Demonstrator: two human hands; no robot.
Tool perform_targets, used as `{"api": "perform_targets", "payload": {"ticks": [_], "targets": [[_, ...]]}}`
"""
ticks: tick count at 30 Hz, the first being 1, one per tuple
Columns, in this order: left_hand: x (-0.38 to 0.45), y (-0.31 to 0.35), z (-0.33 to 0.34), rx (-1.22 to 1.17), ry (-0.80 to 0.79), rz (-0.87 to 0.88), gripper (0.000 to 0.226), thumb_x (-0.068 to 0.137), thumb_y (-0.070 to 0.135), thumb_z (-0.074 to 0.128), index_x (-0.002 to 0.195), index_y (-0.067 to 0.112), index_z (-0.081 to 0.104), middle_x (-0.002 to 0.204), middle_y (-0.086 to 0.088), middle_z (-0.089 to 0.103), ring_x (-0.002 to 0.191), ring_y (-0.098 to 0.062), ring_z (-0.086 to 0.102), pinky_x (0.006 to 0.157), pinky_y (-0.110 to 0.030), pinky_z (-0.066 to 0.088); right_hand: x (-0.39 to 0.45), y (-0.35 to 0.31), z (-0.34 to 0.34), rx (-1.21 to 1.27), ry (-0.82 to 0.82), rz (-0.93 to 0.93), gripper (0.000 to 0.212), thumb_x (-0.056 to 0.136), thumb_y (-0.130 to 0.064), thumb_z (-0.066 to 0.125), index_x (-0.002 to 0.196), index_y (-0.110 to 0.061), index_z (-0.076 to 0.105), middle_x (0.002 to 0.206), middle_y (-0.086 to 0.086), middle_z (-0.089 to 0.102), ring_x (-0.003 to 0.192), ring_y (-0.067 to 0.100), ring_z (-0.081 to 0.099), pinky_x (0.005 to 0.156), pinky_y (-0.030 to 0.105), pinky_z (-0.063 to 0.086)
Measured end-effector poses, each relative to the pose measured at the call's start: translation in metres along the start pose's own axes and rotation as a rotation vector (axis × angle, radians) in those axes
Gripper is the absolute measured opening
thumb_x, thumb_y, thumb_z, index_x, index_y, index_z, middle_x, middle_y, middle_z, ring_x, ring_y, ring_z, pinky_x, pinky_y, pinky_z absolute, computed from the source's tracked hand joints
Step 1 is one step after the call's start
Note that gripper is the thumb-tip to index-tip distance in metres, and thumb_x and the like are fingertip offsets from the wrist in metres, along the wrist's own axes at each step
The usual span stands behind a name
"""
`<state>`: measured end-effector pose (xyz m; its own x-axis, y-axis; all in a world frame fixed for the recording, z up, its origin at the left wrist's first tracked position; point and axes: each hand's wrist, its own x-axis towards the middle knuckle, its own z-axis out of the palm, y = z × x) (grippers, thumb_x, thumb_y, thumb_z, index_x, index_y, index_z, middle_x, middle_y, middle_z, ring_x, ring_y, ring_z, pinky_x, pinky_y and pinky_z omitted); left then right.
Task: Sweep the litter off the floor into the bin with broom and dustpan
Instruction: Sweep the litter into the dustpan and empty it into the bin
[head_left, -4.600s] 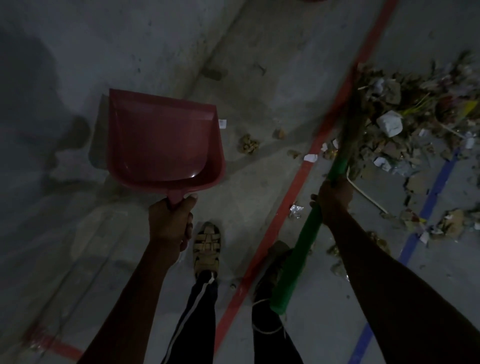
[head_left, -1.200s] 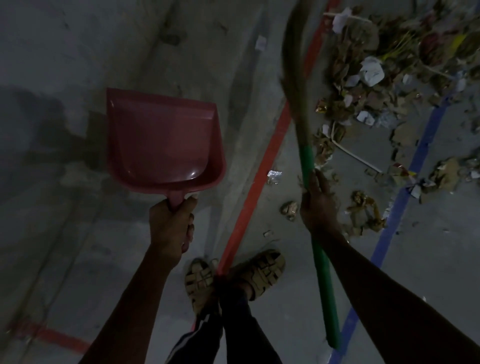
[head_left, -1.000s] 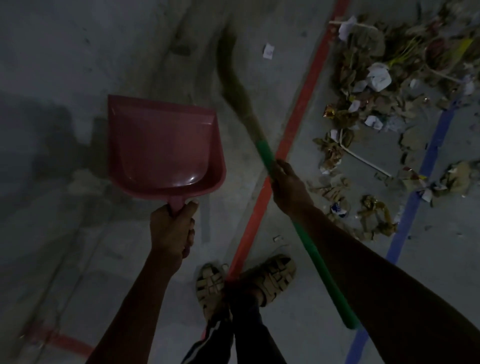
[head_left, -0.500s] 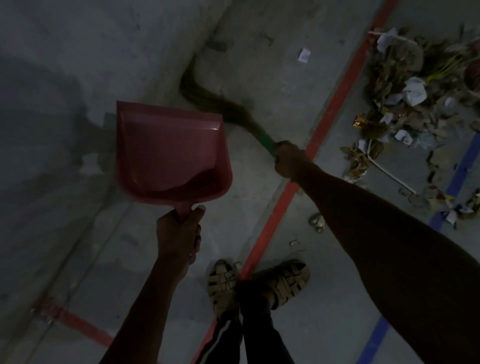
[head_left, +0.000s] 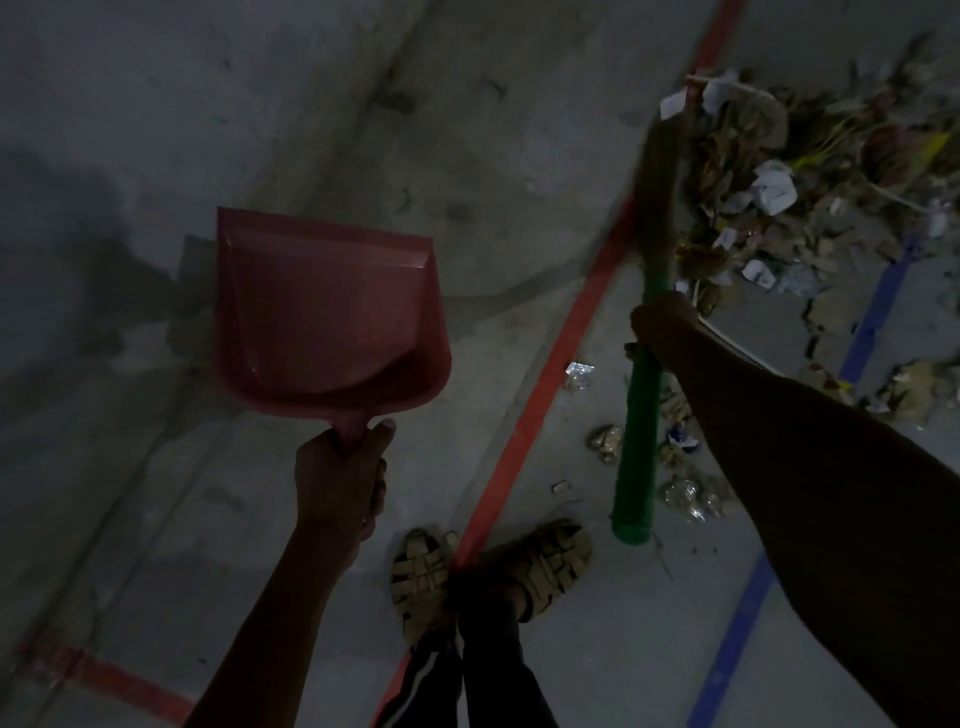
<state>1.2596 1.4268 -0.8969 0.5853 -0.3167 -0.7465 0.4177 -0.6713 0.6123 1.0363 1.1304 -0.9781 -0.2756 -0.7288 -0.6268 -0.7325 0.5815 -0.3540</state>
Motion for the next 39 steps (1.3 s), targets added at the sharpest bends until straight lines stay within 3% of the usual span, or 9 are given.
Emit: {"api": "perform_targets", "payload": {"ticks": [2,5,10,16,21,28,31,35,39], "targets": [[-0.003,0.000,0.005,0.018,-0.007,-0.012,0.034,0.092,0.027,0.073,0.072,0.011,0.050,0.050,-0.007,0.046,0.033,-0.015,0.038,0.040,-0.017,0.025,-0.002,0.016,-0.015,-0.089,0.078,0.002,0.031,0.092,-0.010,0.057,0.121,0.002,0.053,0.106,0.020,0.060,0.082,0.035,0.068,0.069,0.042,0.060],[-0.009,0.000,0.010,0.034,-0.029,-0.006,0.035,0.091,0.027,0.074,0.070,0.012,0.050,0.051,-0.006,0.046,0.033,-0.015,0.037,0.042,-0.017,0.025,-0.024,0.044,-0.034,-0.339,0.151,-0.129,0.041,0.094,-0.011,0.056,0.132,0.000,0.046,0.134,0.021,0.046,0.110,0.043,0.058,0.089,0.042,0.051],[-0.021,0.003,0.013,0.057,-0.088,0.029,0.024,0.093,0.022,0.072,0.079,0.011,0.056,0.050,-0.002,0.045,0.034,-0.014,0.037,0.049,-0.024,0.027,-0.078,0.103,-0.051,-0.349,0.123,-0.365,0.049,0.095,-0.005,0.047,0.140,-0.014,0.031,0.136,0.015,0.043,0.079,0.036,0.062,0.062,0.049,0.057],[-0.036,0.009,0.028,0.106,-0.117,0.090,0.027,0.092,0.025,0.073,0.077,0.011,0.055,0.049,-0.002,0.048,0.033,-0.013,0.039,0.048,-0.023,0.028,-0.121,0.192,-0.046,-0.439,-0.078,-0.637,0.053,0.099,-0.011,0.052,0.150,-0.015,0.037,0.141,0.013,0.047,0.084,0.017,0.060,0.058,0.023,0.049],[-0.048,-0.006,0.043,0.161,-0.159,0.117,0.026,0.092,0.024,0.074,0.078,0.011,0.055,0.050,-0.002,0.048,0.035,-0.013,0.040,0.048,-0.025,0.031,-0.125,0.267,-0.029,-0.536,-0.314,-0.514,0.052,0.100,-0.022,0.051,0.150,-0.027,0.036,0.141,0.001,0.048,0.087,0.016,0.062,0.072,0.034,0.059],[-0.074,-0.050,0.042,0.170,-0.117,0.089,0.035,0.090,0.025,0.075,0.068,0.015,0.050,0.048,-0.002,0.048,0.035,-0.015,0.040,0.045,-0.023,0.029,-0.141,0.312,-0.027,-0.423,-0.017,-0.323,0.056,0.101,-0.013,0.046,0.151,-0.013,0.024,0.135,0.014,0.045,0.064,0.020,0.059,0.053,0.038,0.056],[-0.098,-0.071,0.041,0.153,-0.085,0.081,0.035,0.091,0.023,0.075,0.068,0.013,0.050,0.046,-0.003,0.047,0.033,-0.014,0.039,0.039,-0.018,0.027,-0.156,0.320,-0.032,-0.346,0.042,-0.328,0.054,0.101,-0.011,0.045,0.152,-0.010,0.026,0.140,0.016,0.042,0.061,0.015,0.055,0.048,0.024,0.044],[-0.134,-0.093,0.042,0.103,-0.037,0.065,0.034,0.092,0.021,0.074,0.071,0.009,0.050,0.054,-0.009,0.048,0.032,-0.013,0.038,0.034,-0.015,0.024,-0.169,0.346,-0.037,-0.412,-0.031,-0.582,0.061,0.099,-0.012,0.049,0.155,-0.006,0.025,0.157,0.017,0.026,0.073,0.028,0.064,0.056,0.030,0.048],[-0.168,-0.117,0.045,0.025,0.002,0.038,0.041,0.094,0.022,0.072,0.064,0.009,0.047,0.044,-0.005,0.045,0.028,-0.012,0.036,0.034,-0.015,0.024,-0.177,0.378,-0.041,-0.481,-0.236,-0.829,0.065,0.097,-0.015,0.051,0.156,-0.015,0.025,0.159,0.008,0.026,0.070,0.024,0.065,0.066,0.037,0.059]]}}
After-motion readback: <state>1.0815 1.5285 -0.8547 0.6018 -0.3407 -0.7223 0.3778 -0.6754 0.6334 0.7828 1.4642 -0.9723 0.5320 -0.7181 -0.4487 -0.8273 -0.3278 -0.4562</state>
